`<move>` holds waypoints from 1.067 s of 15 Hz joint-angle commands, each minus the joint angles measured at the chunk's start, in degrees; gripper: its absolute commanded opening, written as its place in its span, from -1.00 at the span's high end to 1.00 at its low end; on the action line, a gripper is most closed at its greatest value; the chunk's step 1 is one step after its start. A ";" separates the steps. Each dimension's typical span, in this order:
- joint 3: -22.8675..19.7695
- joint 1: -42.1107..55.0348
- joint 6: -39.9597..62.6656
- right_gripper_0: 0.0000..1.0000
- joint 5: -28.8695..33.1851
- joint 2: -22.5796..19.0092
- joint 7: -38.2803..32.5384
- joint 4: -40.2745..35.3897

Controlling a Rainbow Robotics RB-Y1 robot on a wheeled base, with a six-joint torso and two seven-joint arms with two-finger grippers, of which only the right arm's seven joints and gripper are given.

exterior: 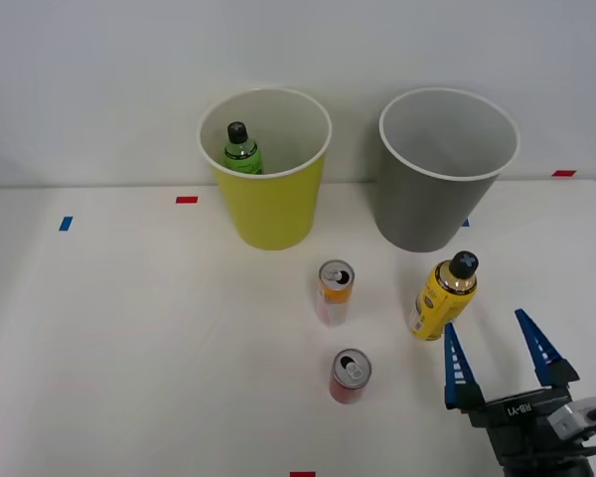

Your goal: Put cans in the gray bin, plastic bottles in the light green bin

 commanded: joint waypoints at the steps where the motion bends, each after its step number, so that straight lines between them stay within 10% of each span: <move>1: 3.54 -1.60 2.18 -1.00 -3.53 -0.04 8.19 0.06; 16: 5.47 -11.44 14.22 -1.00 -13.20 2.42 16.89 -0.11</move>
